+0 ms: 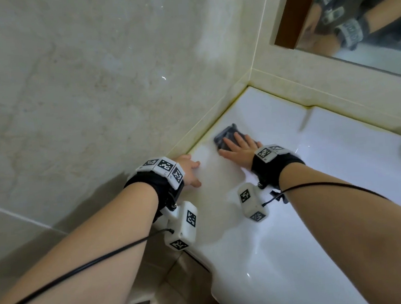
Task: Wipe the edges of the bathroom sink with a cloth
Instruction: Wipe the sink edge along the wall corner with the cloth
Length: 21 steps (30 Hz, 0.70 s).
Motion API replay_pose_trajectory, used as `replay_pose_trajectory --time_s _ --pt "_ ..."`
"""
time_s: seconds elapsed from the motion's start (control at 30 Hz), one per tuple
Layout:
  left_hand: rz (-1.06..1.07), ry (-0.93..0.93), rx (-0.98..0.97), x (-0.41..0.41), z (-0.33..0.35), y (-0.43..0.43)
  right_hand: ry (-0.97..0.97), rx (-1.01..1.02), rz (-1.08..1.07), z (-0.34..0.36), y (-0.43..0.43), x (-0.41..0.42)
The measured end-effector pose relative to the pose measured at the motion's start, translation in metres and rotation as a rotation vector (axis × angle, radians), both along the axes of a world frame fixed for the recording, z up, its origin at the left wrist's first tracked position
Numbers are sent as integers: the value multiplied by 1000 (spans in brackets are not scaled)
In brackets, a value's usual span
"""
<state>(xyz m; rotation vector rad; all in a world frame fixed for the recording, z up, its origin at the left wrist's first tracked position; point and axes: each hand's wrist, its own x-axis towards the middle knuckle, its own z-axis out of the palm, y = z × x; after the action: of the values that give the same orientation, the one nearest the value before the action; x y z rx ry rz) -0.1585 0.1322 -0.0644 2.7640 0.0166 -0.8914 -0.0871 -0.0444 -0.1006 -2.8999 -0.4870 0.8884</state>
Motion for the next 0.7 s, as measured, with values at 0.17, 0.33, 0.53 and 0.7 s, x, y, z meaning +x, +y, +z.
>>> replay_pose_trajectory --time_s 0.17,0.33,0.53,0.7 --pt "-18 15 13 -1 -3 4 -13 14 -179 5 -10 6" --pt "-24 24 24 0 -1 2 -21 11 -34 -1 34 -2" --pt "-50 25 64 -1 1 1 11 -46 112 0 42 -2" --pt "-45 42 46 -3 1 1 5 -45 38 7 10 12"
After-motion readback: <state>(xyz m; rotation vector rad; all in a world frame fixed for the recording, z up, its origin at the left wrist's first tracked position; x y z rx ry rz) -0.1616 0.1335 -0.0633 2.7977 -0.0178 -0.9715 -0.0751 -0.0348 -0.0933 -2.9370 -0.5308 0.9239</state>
